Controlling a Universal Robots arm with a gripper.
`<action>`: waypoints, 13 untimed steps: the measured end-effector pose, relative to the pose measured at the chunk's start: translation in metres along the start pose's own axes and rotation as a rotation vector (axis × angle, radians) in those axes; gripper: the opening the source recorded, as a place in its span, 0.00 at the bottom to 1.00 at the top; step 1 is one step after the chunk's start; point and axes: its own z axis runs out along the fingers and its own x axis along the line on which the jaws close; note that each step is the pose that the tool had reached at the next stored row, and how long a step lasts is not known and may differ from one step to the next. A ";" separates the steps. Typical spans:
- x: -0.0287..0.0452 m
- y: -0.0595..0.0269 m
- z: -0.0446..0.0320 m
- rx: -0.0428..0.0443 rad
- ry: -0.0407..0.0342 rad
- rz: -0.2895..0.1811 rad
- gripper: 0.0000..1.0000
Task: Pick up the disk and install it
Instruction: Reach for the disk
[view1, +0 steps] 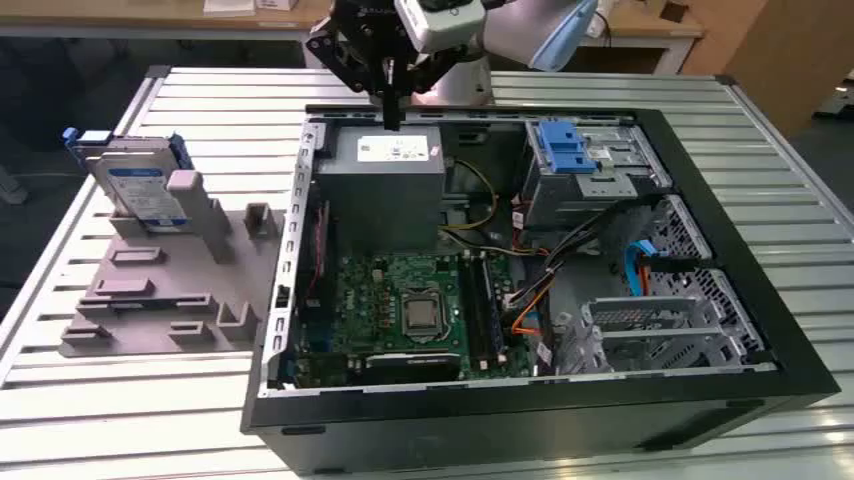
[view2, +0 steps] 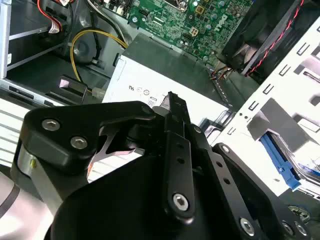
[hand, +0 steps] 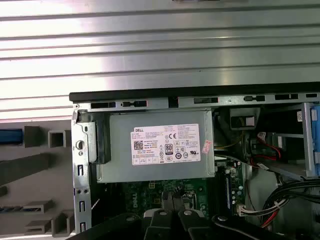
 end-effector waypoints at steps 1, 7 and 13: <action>0.0000 0.0000 0.0000 0.0000 0.0000 0.000 0.11; 0.0011 0.0000 0.0000 0.0001 0.0000 0.000 0.11; 0.0035 -0.0003 0.0000 0.0000 0.0000 0.000 0.11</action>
